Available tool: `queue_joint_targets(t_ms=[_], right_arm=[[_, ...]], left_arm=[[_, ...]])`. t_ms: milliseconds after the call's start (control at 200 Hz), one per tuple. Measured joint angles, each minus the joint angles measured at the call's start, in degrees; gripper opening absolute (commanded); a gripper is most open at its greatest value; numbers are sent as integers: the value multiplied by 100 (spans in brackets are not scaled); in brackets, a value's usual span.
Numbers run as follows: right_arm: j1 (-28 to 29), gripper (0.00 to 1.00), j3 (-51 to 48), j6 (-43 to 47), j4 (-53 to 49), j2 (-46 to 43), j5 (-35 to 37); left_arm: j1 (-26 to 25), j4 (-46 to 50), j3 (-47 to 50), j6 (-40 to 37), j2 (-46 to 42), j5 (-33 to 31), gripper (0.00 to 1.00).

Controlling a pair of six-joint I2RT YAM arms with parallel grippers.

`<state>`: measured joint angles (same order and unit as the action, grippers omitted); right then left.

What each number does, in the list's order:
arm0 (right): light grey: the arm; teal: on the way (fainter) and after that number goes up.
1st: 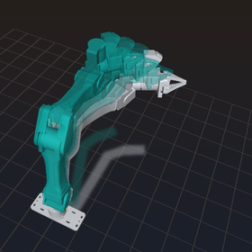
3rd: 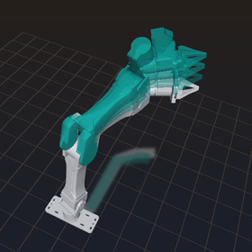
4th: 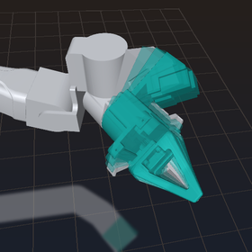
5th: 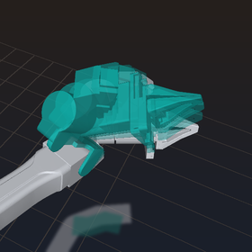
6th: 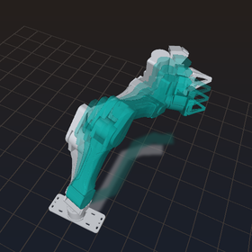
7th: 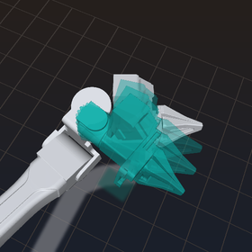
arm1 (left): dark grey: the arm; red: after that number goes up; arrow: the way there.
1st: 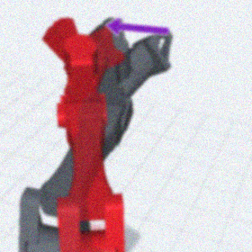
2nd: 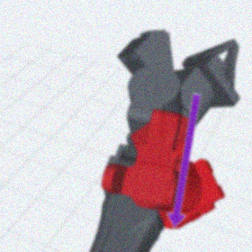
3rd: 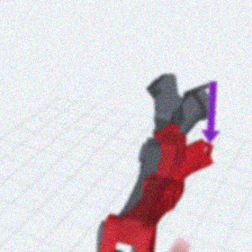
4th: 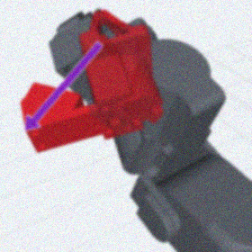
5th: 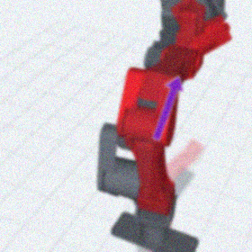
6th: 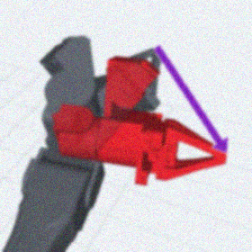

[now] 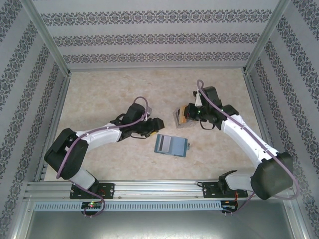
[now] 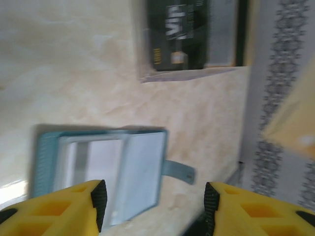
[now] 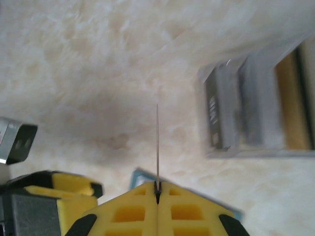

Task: Put the credit cards into the card holder
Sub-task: Pick up the credit card from the storage box.

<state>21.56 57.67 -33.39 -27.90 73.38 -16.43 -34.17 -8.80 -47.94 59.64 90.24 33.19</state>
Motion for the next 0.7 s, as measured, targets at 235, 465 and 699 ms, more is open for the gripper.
queue_joint_targets(t_ms=[235,465,699], right_arm=[[85,4,-966,-946,859,-527,-787],[85,5,-1360,-1390,1373,-723,-1121],[85,5,-1532,-1646,1790,-699,-1386]], left_arm=[[129,-1351,-2,601,487,940,53],[129,-1803,-9,831,697,1401,47],[129,-2092,-57,872,702,1722,40]])
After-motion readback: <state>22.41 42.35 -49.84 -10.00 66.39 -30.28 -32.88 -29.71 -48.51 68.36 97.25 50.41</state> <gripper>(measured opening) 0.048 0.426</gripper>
